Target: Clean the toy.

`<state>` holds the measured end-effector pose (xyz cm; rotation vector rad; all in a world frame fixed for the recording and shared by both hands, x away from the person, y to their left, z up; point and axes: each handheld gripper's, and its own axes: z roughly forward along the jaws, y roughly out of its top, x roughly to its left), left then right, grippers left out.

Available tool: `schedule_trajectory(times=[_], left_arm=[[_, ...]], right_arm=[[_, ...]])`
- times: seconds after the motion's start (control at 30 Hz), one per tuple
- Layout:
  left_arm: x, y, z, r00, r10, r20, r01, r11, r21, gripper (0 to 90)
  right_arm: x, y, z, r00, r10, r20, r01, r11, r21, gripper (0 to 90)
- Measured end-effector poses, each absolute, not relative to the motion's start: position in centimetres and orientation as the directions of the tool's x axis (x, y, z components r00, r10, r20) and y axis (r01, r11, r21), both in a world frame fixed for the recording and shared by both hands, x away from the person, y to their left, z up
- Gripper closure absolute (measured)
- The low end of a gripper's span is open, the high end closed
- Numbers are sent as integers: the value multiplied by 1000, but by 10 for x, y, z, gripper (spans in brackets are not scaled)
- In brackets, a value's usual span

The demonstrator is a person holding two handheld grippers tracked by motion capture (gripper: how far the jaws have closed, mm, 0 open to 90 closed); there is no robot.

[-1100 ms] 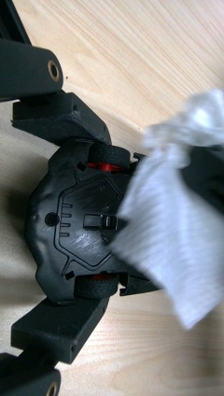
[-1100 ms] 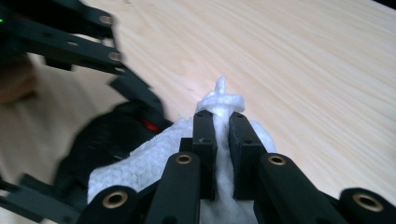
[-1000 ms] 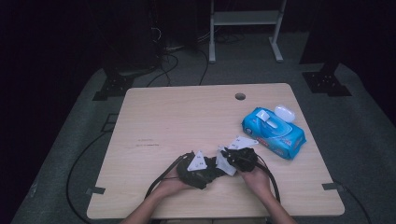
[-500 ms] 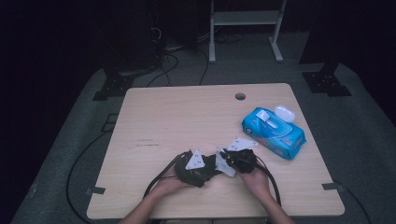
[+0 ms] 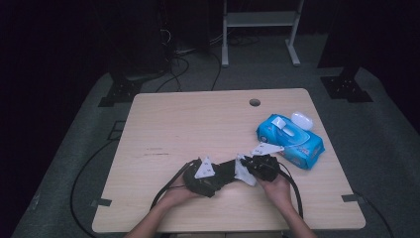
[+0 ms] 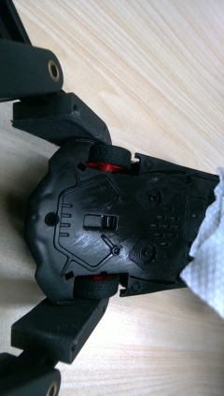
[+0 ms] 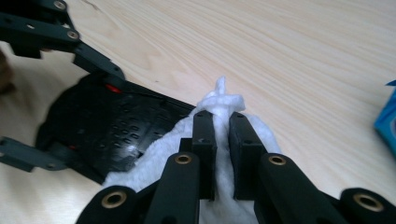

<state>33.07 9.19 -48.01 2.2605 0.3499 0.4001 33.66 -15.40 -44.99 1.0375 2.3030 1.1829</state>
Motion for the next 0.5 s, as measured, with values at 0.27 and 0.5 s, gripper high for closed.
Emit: schedule_trajectory(times=[0.27, 0.5], left_arm=[[334, 99, -480, 910, 380, 166, 131, -644, 754, 240], [334, 101, -480, 912, 373, 172, 125, -651, 748, 240]], right_arm=[[337, -151, -450, -686, 728, 1, 438, 412, 799, 817], [332, -152, -451, -708, 707, 8, 429, 421, 799, 815]])
